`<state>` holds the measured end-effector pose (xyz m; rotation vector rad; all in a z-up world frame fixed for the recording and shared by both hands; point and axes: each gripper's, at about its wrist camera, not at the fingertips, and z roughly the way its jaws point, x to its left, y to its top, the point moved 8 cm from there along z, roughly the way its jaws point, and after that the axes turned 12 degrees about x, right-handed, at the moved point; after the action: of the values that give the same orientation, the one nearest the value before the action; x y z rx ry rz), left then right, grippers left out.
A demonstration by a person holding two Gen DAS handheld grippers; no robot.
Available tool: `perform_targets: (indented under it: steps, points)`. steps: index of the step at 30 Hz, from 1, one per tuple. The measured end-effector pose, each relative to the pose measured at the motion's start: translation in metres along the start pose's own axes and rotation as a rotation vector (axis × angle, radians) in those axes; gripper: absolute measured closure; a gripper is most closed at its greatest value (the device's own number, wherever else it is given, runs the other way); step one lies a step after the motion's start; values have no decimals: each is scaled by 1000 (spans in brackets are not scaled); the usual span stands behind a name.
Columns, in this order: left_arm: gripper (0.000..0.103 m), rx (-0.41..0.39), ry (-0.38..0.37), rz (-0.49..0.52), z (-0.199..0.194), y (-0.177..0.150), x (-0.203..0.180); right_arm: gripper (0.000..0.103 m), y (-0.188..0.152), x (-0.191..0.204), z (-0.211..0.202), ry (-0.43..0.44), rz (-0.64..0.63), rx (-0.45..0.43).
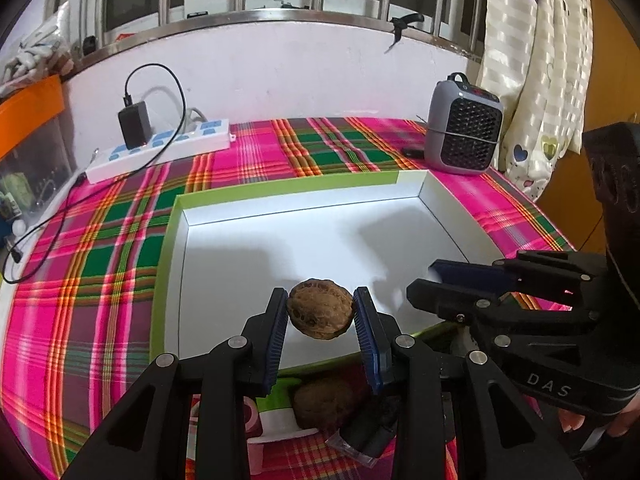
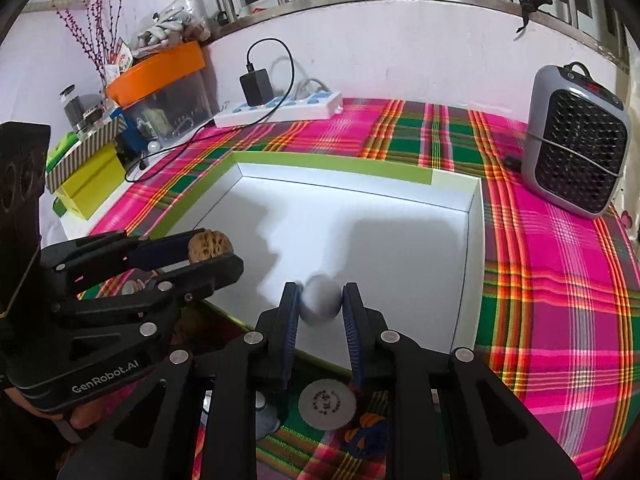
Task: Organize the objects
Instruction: 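Carry the walnut and egg into the white box and open both grippers, then grasp the black dotted fob with the left gripper while the right grasps the blue rope toy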
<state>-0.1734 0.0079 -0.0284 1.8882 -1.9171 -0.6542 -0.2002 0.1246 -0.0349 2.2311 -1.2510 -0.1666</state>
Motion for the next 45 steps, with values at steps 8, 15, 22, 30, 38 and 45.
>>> perform_targets:
  steps: [8, 15, 22, 30, 38, 45]
  points:
    - [71, -12, -41, -38, -4, 1, 4, 68, 0, 2, -10, 6, -2, -35]
    - [71, -43, -50, -21, -20, -2, -2, 68, -4, -11, -41, 27, 35, -94]
    - [71, -52, -64, 46, -30, -11, -20, 68, -11, -23, -57, 42, 63, -114]
    - [67, -27, -101, 102, -32, -29, -38, 68, -29, -30, -56, 57, 72, -91]
    - [66, -1, -122, 141, -31, -39, -51, 68, -37, -35, -55, 87, 77, -74]
    - [63, 36, -126, 195, -24, -48, -63, 68, -48, -28, -47, 97, 15, -13]
